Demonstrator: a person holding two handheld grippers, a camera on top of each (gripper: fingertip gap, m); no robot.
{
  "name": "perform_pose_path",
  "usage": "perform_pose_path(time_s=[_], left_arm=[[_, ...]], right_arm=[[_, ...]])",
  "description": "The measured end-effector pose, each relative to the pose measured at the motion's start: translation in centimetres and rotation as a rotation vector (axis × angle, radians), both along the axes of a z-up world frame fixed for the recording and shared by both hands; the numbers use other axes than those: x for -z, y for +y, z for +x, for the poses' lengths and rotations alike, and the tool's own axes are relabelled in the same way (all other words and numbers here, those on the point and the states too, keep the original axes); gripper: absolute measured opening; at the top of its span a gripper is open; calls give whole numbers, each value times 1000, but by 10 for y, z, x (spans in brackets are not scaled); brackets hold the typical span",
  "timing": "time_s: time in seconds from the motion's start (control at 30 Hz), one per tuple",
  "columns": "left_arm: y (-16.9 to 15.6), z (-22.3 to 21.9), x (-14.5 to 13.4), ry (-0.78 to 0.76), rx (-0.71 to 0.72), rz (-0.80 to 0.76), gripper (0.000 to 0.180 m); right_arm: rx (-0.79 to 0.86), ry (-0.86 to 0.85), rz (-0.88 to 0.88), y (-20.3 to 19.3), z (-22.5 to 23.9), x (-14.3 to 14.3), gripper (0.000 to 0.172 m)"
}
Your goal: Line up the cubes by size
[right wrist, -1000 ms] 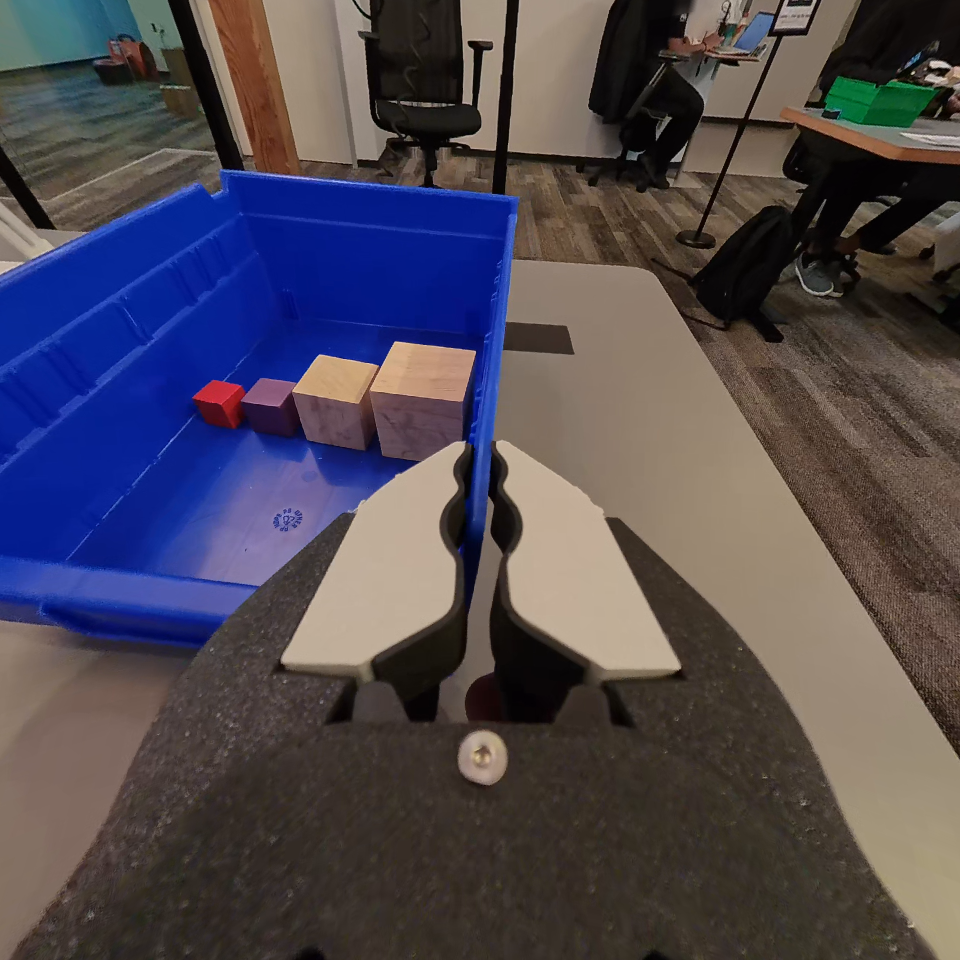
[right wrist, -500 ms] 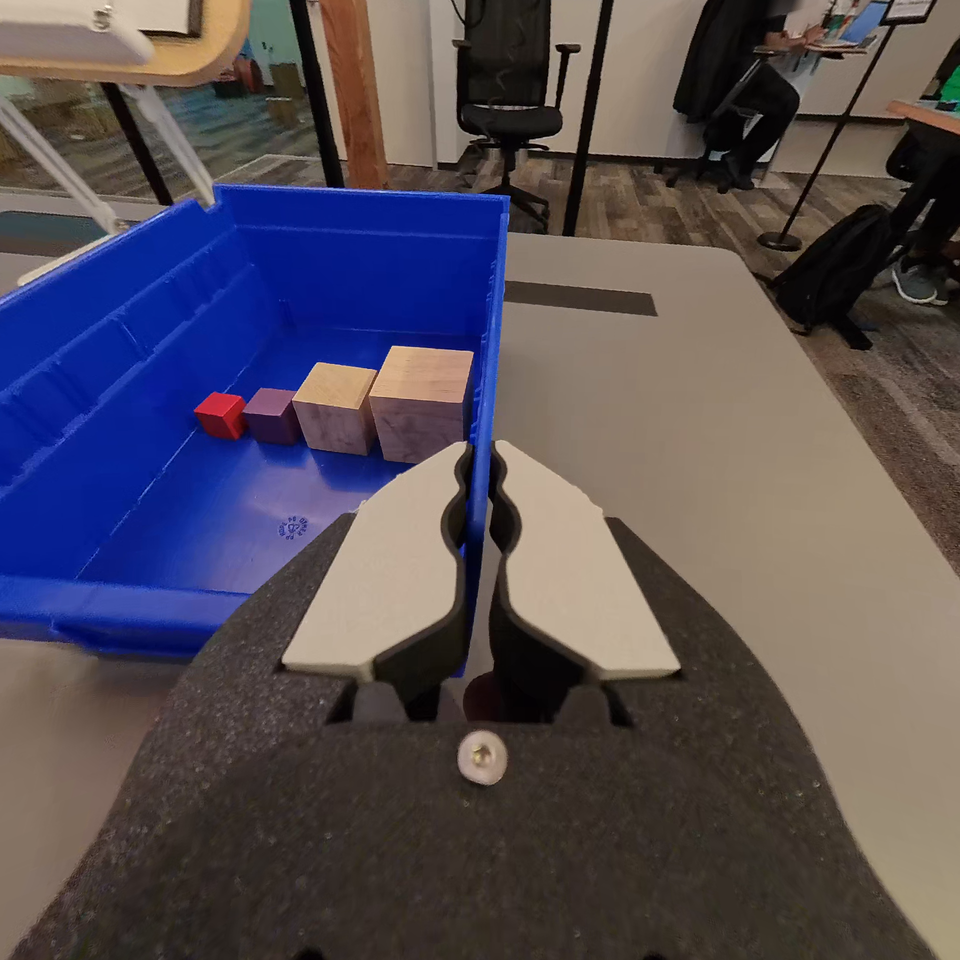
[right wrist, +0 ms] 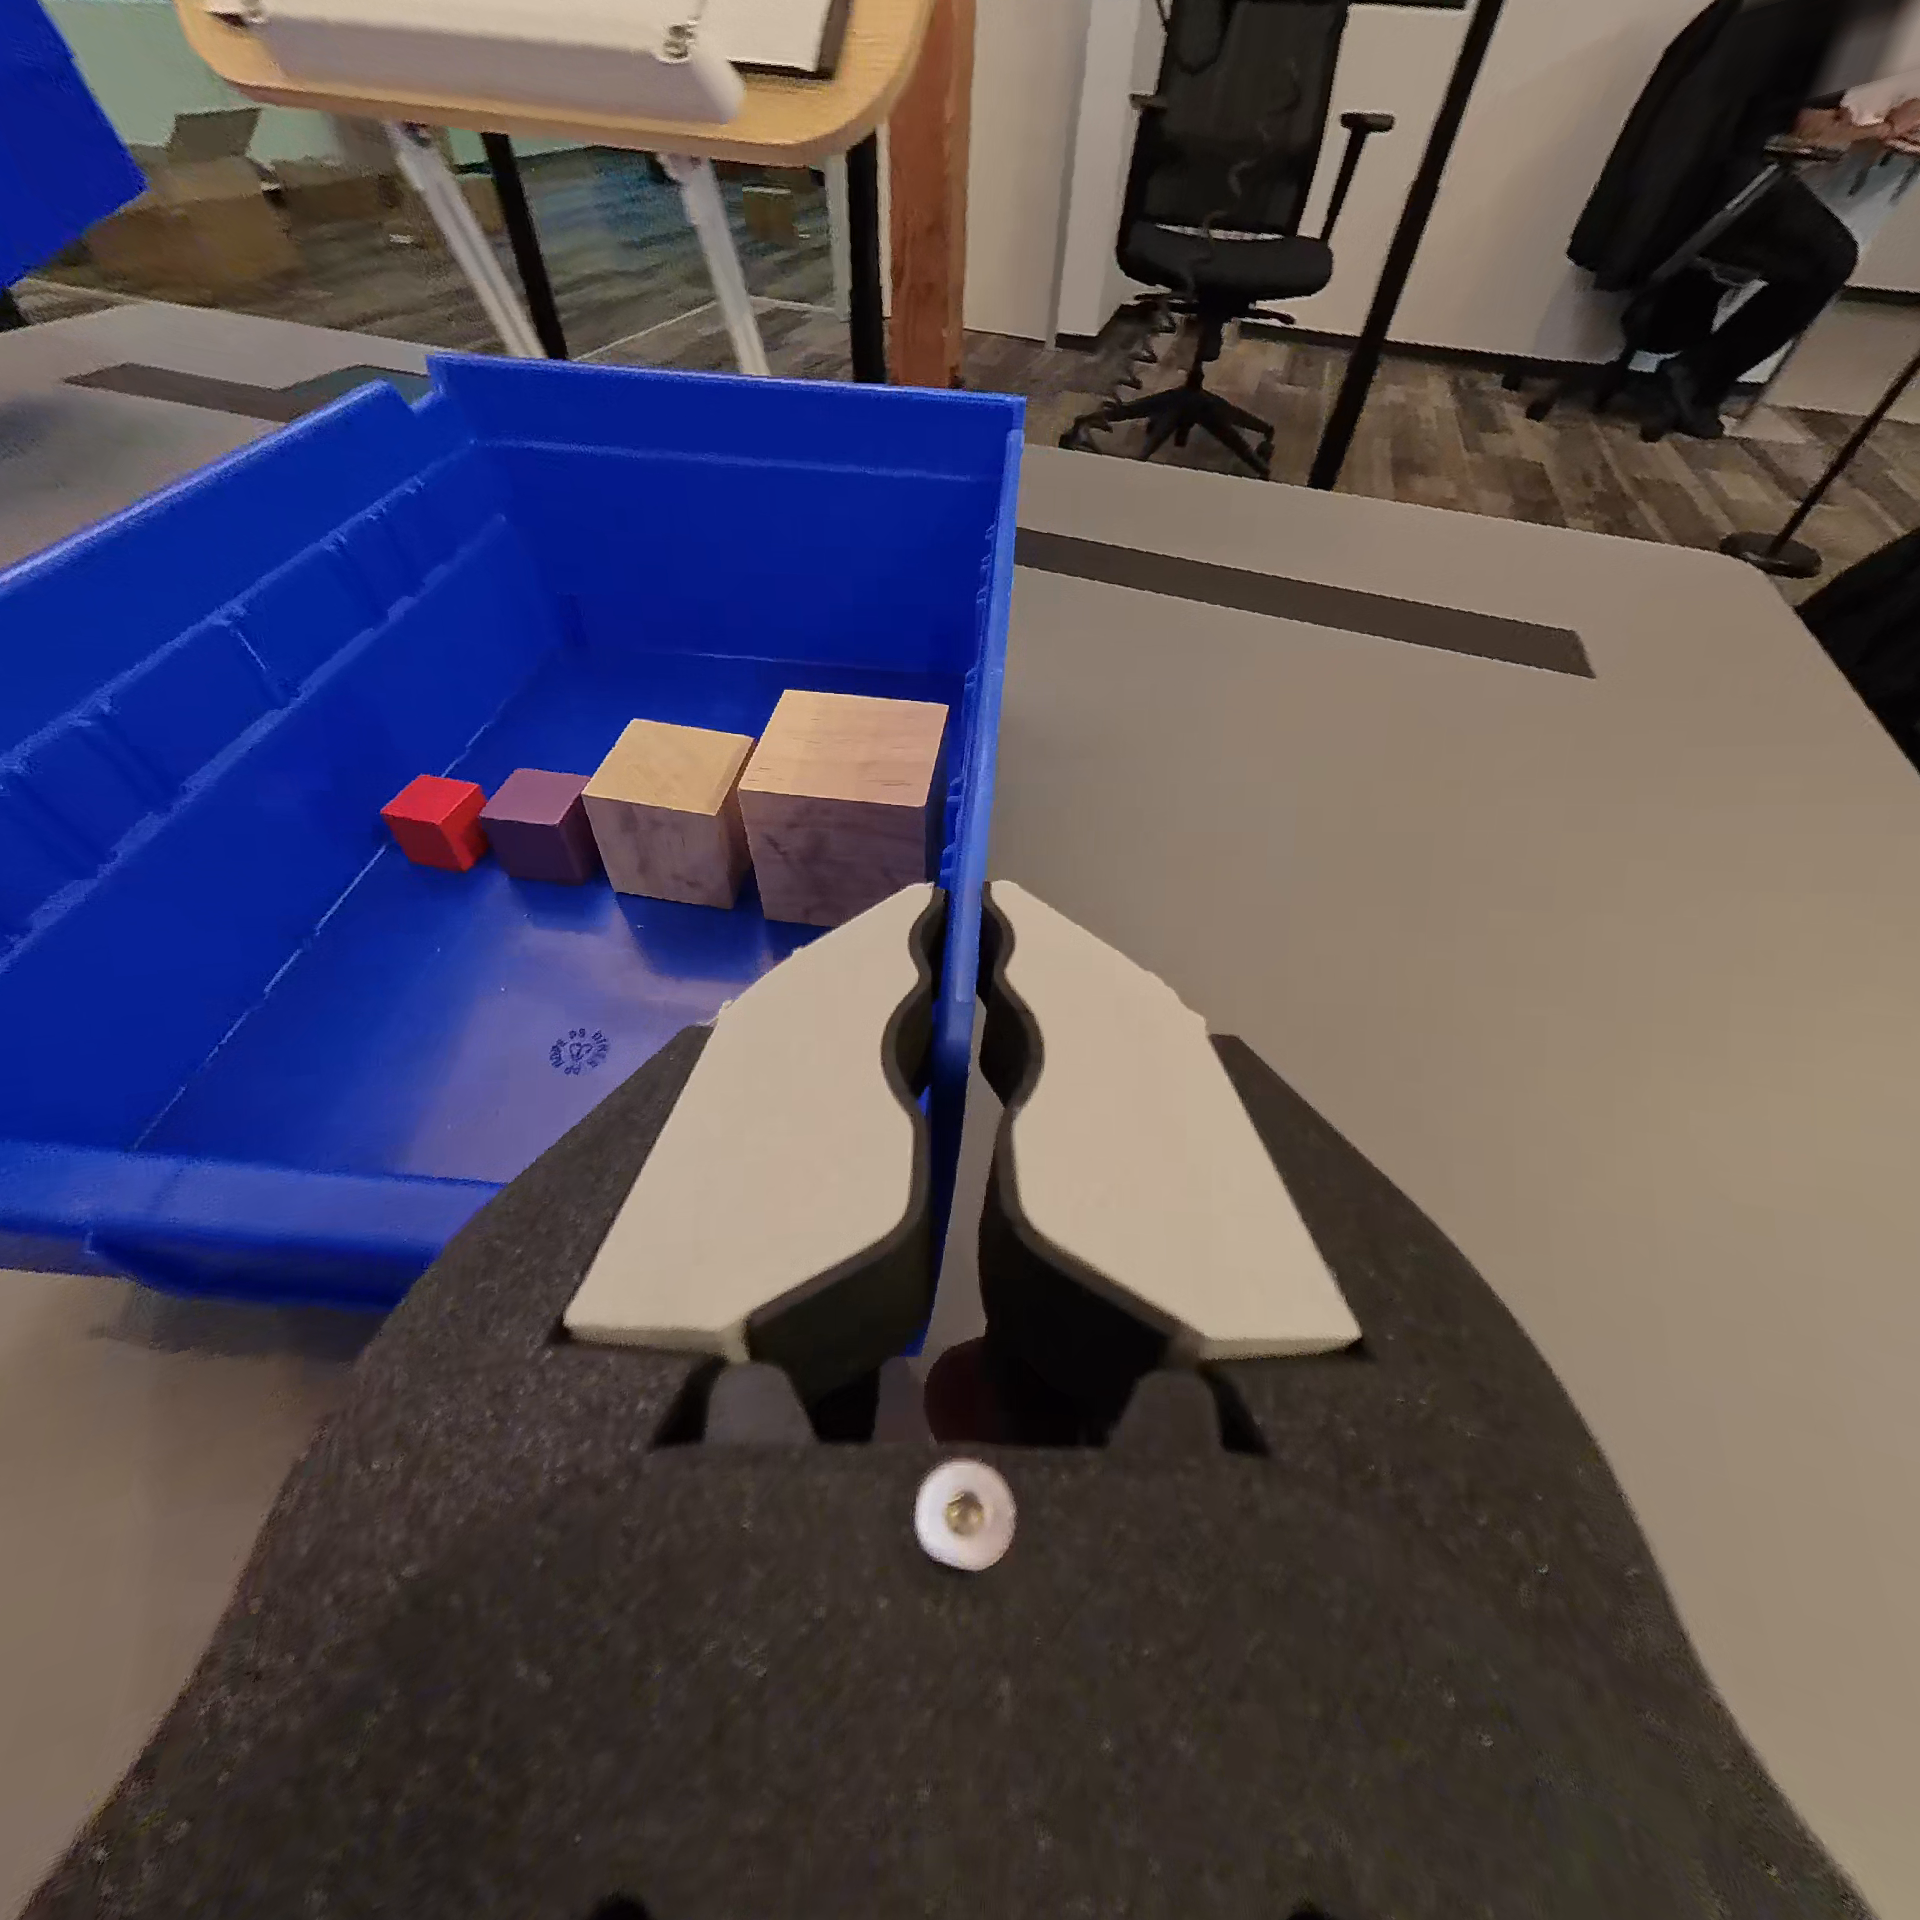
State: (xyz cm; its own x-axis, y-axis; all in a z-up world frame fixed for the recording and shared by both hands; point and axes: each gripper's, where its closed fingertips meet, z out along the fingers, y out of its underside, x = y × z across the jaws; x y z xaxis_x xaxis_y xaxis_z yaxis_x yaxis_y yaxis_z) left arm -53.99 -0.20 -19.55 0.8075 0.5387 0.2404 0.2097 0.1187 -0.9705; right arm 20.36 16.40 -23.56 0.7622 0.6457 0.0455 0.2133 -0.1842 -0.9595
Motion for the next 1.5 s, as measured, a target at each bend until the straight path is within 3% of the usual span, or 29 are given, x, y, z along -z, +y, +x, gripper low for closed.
perform_pose_path(time_s=[0.93, 0.97, 1.0, 1.07, 1.13, 1.2, 1.27, 1.33, 1.4, 1.5], left_arm=[[-28, -17, -17, -4, -63, 66, 3], [-29, -18, -16, -6, -65, 67, 3], [-30, -19, -16, -7, -66, 67, 3], [-31, -20, -16, -9, -70, 67, 3], [-32, -21, -16, -8, -75, 67, 3], [-33, -22, -17, -7, -77, 68, 3], [-33, -21, -19, -4, -76, 67, 3], [-31, -18, -20, 3, -75, 65, 3], [-30, -16, -21, 6, -70, 64, 3], [-31, -15, -23, 1, -65, 76, 3]], right_arm=[[-406, -23, 30, -39, -229, 1, 5], [-401, -43, 52, -36, -231, -1, 13], [-393, -50, 80, -34, -231, -4, 31], [-384, -68, 146, -32, -223, -15, 40], [-493, -96, 273, -49, -217, -33, 49], [-710, -175, 372, -86, -214, -40, 48], [-923, -296, 401, -124, -211, -29, 49], [-1027, -420, 400, -142, -211, -8, 50], [-1076, -541, 416, -148, -214, 17, 57], [-1086, -648, 471, -149, -227, 43, 51]])
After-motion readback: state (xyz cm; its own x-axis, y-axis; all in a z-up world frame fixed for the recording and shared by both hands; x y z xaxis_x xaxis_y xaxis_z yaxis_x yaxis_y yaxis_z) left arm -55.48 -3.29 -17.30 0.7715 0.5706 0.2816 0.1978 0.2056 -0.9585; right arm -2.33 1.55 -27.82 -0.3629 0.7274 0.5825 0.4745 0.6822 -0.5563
